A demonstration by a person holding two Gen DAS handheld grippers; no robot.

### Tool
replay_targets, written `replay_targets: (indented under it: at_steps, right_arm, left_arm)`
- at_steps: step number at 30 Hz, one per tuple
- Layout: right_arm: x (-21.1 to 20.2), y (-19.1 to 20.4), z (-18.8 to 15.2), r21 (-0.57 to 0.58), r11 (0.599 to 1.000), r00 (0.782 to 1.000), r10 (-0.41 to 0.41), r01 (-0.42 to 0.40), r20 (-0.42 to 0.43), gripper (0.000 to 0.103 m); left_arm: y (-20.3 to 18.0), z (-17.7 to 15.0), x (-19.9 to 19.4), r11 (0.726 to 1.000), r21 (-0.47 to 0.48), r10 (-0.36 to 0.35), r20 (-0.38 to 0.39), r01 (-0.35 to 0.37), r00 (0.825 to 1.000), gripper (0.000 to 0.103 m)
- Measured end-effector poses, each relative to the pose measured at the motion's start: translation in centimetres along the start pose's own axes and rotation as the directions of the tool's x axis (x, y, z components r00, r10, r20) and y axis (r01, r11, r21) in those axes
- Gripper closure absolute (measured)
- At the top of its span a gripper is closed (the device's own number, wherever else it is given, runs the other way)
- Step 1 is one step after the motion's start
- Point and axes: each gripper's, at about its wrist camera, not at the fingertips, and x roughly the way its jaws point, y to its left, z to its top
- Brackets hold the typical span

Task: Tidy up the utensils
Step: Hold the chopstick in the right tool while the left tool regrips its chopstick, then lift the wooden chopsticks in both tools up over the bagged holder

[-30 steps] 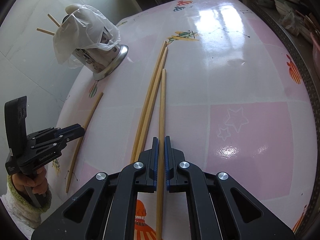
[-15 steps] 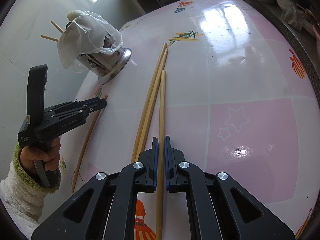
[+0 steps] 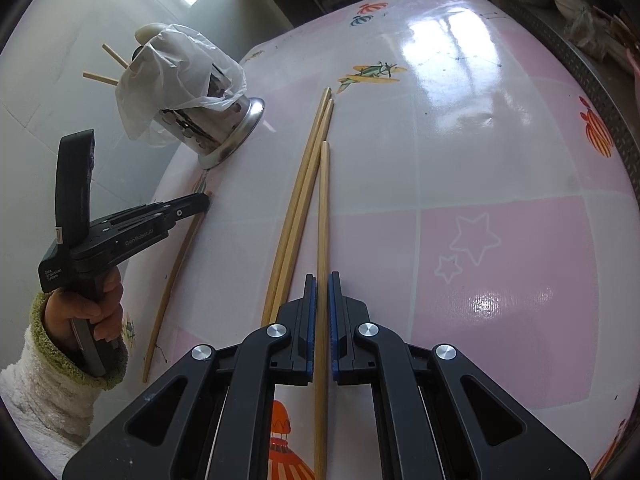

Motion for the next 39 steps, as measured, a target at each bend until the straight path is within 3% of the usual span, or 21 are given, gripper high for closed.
replay_targets:
  at_steps: [5, 12, 23, 31, 39]
  right_arm:
    - [0.2, 0.5, 0.4, -0.019, 1.0, 1.0, -0.025, 0.025, -0.011, 0.098]
    - [0.8, 2.0, 2.3, -0.089, 0.99, 0.994, -0.11, 0.108, -0.015, 0.082]
    - [3.3, 4.0, 4.9, -0.2, 0.95, 0.97, -0.245, 0.239, -0.005, 0.082]
    - [5.2, 5.8, 5.5, -0.285, 0.886, 0.929, -0.366, 0.365, 0.05, 0.083]
    - [6.0, 6.2, 6.6, -0.257, 0.887, 0.921, -0.388, 0.384, 0.04, 0.098]
  left_arm:
    - [1.1, 0.0, -3.5, 0.998, -0.044, -0.035, 0.091, 0.039, 0.995, 0.097]
    - [2.9, 0.3, -7.9, 0.99, -0.092, -0.085, 0.21, 0.106, 0.974, 0.097]
    - [6.9, -0.4, -12.1, 0.97, -0.158, -0.123, 0.335, 0.184, 0.934, 0.097]
    - [8.9, -1.6, -13.0, 0.956, -0.188, -0.141, 0.373, 0.224, 0.917, 0.097]
    - [10.2, -2.3, -13.4, 0.941, -0.199, -0.171, 0.417, 0.274, 0.893, 0.097]
